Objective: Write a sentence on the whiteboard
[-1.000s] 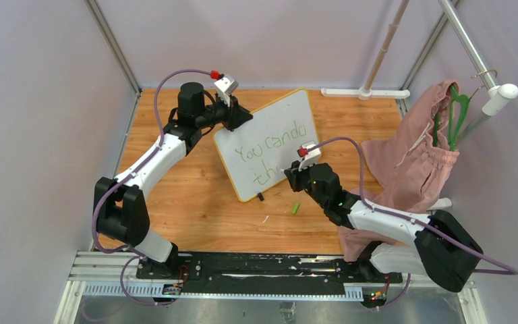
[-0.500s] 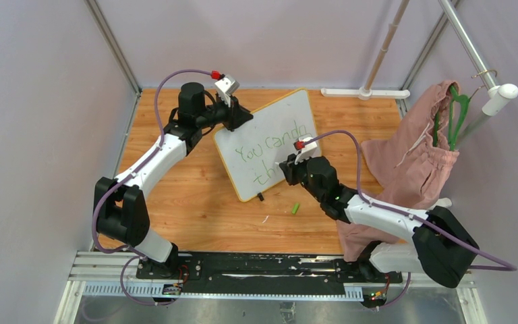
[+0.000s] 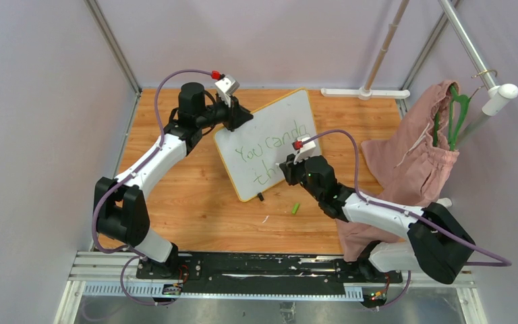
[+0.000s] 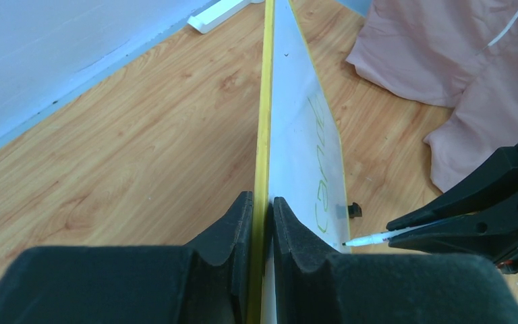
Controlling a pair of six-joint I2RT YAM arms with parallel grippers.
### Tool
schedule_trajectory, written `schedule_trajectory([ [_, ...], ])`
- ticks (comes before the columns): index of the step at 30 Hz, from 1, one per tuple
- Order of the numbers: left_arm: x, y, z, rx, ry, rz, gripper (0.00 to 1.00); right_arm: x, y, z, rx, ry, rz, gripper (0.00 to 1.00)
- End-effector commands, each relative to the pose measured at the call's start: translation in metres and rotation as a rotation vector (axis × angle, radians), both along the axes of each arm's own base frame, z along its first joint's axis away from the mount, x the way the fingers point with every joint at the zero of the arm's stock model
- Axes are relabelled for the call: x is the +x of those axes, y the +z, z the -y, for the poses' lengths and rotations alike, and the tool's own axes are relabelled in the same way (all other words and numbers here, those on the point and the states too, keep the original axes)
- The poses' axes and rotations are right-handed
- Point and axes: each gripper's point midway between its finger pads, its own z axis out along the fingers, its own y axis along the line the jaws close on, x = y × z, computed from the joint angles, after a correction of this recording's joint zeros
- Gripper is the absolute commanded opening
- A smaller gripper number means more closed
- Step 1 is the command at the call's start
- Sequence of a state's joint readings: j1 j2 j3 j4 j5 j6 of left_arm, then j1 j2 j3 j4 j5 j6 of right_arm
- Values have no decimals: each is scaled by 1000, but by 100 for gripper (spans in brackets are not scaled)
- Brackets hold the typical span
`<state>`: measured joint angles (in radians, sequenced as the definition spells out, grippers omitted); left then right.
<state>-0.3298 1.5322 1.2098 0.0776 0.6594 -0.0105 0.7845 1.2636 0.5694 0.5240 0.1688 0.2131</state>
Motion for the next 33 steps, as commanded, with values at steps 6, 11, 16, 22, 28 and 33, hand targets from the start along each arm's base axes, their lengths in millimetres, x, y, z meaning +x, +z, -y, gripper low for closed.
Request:
schedule_trajectory([
  [6,-28,-39,16,42,-76,-137,2,16,10,6,9,-51,29,0],
  [11,-28,-38,16,41,-77,-135,2,16,6,7,8,-53,21,0],
  [16,-29,-37,16,40,-77,-133,3,15,3,10,2,-60,13,0],
  [22,-30,-38,18,41,-80,-134,3,15,-1,10,4,-55,-1,0],
  [28,-29,-39,18,44,-80,-134,2,13,3,9,6,-45,2,0],
  [33,-29,-40,18,49,-77,-137,2,8,18,19,23,-58,30,0],
])
